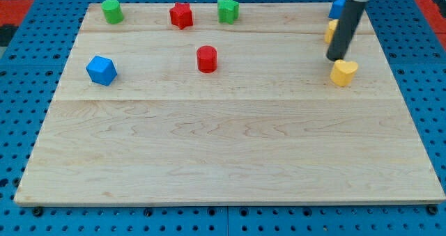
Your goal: Push the heart towards the hexagon
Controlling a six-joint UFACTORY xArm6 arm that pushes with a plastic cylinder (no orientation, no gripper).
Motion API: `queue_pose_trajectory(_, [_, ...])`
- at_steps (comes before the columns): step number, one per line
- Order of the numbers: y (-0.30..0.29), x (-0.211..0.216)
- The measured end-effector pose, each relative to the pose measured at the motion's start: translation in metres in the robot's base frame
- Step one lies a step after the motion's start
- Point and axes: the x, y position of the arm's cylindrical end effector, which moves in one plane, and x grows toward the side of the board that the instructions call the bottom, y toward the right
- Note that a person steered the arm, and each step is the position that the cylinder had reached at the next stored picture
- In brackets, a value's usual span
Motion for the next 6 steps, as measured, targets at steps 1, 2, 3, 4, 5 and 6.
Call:
queue_pose_trajectory(1, [-0.024,-0.013])
queue_pose_trajectory(2, [-0.027,0.032])
queue_pose_trajectory(3, [-0.030,0.083])
queue_pose_trajectory(4, [-0.014,0.099])
queue_pose_trajectory(5, [0.010,0.071])
queue_pose_trajectory(6, [0.020,0.045])
